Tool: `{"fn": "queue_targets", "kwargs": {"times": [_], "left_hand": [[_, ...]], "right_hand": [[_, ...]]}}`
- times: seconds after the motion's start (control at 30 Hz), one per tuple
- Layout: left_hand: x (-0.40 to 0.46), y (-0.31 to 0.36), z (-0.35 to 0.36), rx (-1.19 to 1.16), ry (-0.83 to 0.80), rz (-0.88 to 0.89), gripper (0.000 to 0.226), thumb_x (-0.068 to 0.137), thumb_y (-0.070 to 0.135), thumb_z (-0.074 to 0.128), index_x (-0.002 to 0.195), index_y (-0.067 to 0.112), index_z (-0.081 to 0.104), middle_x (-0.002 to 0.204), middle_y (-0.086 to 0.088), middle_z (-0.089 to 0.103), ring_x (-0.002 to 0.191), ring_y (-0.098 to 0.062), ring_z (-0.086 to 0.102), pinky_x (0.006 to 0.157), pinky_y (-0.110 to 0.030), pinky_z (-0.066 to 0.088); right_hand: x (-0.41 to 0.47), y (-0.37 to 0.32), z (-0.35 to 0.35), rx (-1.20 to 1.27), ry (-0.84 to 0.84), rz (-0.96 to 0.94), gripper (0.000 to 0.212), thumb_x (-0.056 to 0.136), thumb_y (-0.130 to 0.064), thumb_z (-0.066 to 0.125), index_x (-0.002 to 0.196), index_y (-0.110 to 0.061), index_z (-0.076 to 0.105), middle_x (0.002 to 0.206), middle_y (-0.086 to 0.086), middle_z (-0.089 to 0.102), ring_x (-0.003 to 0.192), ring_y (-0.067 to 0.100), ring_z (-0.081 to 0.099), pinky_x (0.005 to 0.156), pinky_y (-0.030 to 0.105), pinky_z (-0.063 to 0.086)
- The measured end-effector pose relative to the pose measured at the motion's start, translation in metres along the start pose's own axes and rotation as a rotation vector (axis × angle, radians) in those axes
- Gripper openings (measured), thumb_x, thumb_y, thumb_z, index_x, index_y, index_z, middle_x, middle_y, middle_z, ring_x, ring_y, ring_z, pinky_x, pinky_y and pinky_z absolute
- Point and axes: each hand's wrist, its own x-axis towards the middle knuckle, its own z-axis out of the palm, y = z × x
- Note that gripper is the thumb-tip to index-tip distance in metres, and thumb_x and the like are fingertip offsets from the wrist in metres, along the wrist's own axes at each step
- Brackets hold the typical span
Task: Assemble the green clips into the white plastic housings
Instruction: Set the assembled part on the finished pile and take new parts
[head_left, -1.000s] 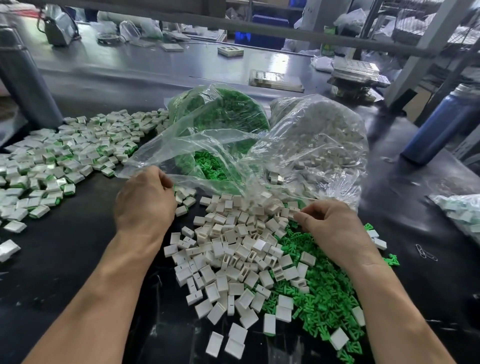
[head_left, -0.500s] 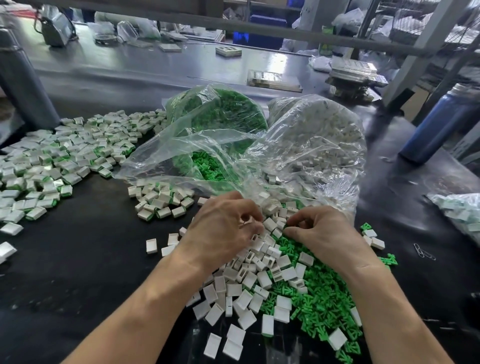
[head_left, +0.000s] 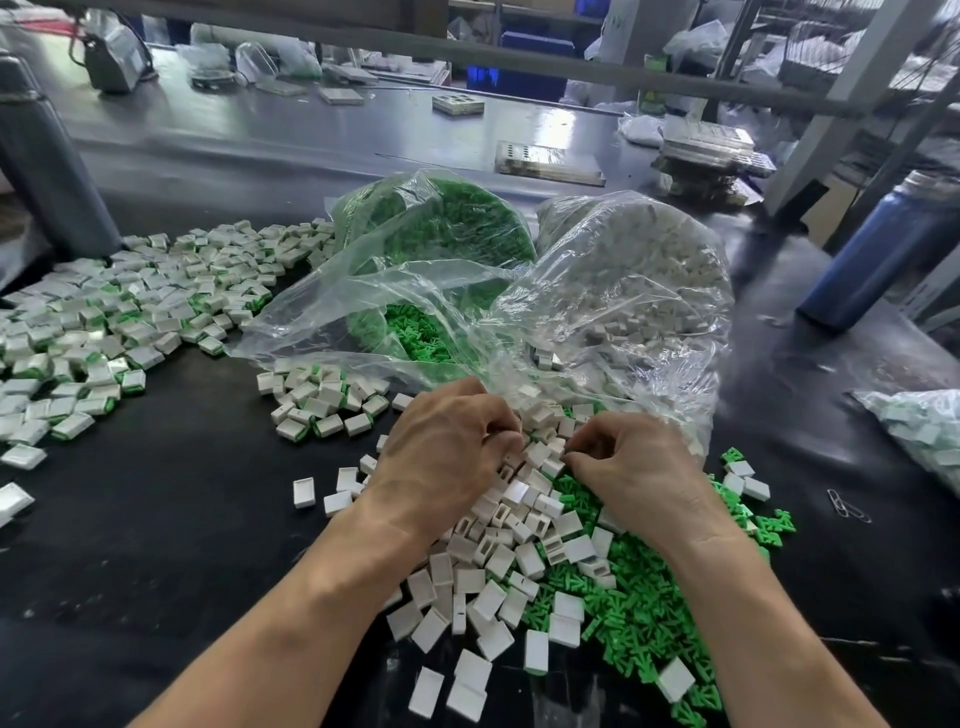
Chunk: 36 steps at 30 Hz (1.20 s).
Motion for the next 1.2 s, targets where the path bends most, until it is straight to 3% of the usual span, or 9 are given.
{"fn": "queue_targets", "kwargs": {"times": [0.1, 0.2, 0.27, 0.4, 0.47, 0.6, 0.93, 1.1, 1.2], "left_hand": [[-0.001, 0.001, -0.004, -0.099, 0.077, 0.001, 0.004, 0.097, 0.032, 0.067, 0.097, 0.035, 0.065, 0.093, 0.025, 0.059, 0.088, 0.003, 0.061, 0.088, -0.017, 0.051], [-0.001, 0.001, -0.008, -0.32, 0.165, -0.034, 0.004, 0.098, 0.025, 0.067, 0.097, 0.028, 0.065, 0.083, 0.014, 0.069, 0.074, 0.002, 0.07, 0.068, -0.015, 0.057], [0.0, 0.002, -0.012, -0.536, 0.19, -0.094, 0.002, 0.096, 0.021, 0.069, 0.098, 0.02, 0.068, 0.087, 0.004, 0.074, 0.076, -0.004, 0.075, 0.068, -0.021, 0.061], [0.002, 0.004, -0.018, -1.018, 0.142, -0.257, 0.021, 0.085, 0.025, 0.074, 0.098, 0.009, 0.073, 0.093, -0.007, 0.08, 0.086, -0.022, 0.079, 0.07, -0.026, 0.063], [0.001, 0.003, -0.02, -1.126, 0.086, -0.282, 0.029, 0.079, 0.021, 0.079, 0.103, 0.007, 0.074, 0.097, -0.01, 0.08, 0.092, -0.024, 0.079, 0.075, -0.026, 0.063], [0.002, 0.005, -0.017, -1.126, 0.046, -0.25, 0.021, 0.086, -0.001, 0.075, 0.106, 0.005, 0.073, 0.098, -0.012, 0.08, 0.094, -0.024, 0.079, 0.078, -0.026, 0.062], [-0.003, 0.01, -0.015, -0.985, -0.005, -0.112, 0.019, 0.092, 0.006, 0.074, 0.106, 0.016, 0.078, 0.097, -0.006, 0.079, 0.091, -0.023, 0.077, 0.079, -0.028, 0.062], [-0.002, 0.008, -0.01, -0.98, 0.019, -0.081, 0.025, 0.092, 0.002, 0.072, 0.105, 0.022, 0.079, 0.095, -0.007, 0.078, 0.089, -0.022, 0.076, 0.078, -0.028, 0.063], [-0.002, 0.007, -0.009, -0.958, 0.032, -0.071, 0.023, 0.092, 0.003, 0.073, 0.107, 0.02, 0.079, 0.095, -0.004, 0.079, 0.087, -0.019, 0.076, 0.076, -0.026, 0.062]], "right_hand": [[-0.003, -0.002, -0.003, 0.07, 0.067, -0.063, 0.01, 0.096, -0.032, 0.074, 0.088, -0.034, 0.069, 0.087, -0.016, 0.066, 0.079, -0.001, 0.062, 0.062, 0.013, 0.045], [-0.007, -0.005, -0.004, 0.215, 0.138, -0.146, 0.007, 0.098, -0.031, 0.071, 0.093, -0.035, 0.067, 0.089, -0.015, 0.066, 0.079, -0.002, 0.065, 0.061, 0.011, 0.048], [-0.009, -0.007, -0.002, 0.372, 0.142, -0.181, 0.006, 0.097, -0.029, 0.072, 0.094, -0.033, 0.069, 0.085, -0.012, 0.069, 0.079, -0.007, 0.065, 0.06, 0.008, 0.05], [-0.01, -0.012, 0.0, 0.581, 0.105, -0.217, 0.002, 0.096, -0.029, 0.074, 0.096, -0.03, 0.072, 0.08, -0.007, 0.073, 0.065, 0.003, 0.065, 0.057, 0.013, 0.049], [-0.01, -0.014, 0.001, 0.688, 0.061, -0.239, 0.003, 0.096, -0.022, 0.074, 0.098, -0.025, 0.073, 0.078, 0.001, 0.073, 0.062, 0.008, 0.064, 0.053, 0.016, 0.047], [-0.012, -0.018, 0.004, 0.848, 0.013, -0.266, 0.012, 0.095, -0.008, 0.071, 0.105, -0.015, 0.075, 0.078, 0.007, 0.071, 0.064, 0.017, 0.06, 0.049, 0.024, 0.048], [-0.014, -0.02, 0.005, 0.809, 0.026, -0.341, 0.017, 0.098, -0.008, 0.068, 0.108, -0.02, 0.076, 0.085, 0.012, 0.073, 0.065, 0.024, 0.063, 0.056, 0.031, 0.054], [-0.016, -0.021, 0.008, 0.738, 0.067, -0.387, 0.025, 0.096, -0.002, 0.069, 0.109, -0.022, 0.077, 0.09, 0.0, 0.075, 0.071, 0.015, 0.067, 0.057, 0.026, 0.056], [-0.016, -0.022, 0.008, 0.729, 0.056, -0.377, 0.021, 0.093, -0.003, 0.073, 0.107, -0.019, 0.074, 0.092, 0.001, 0.075, 0.075, 0.017, 0.069, 0.06, 0.03, 0.06]]}}
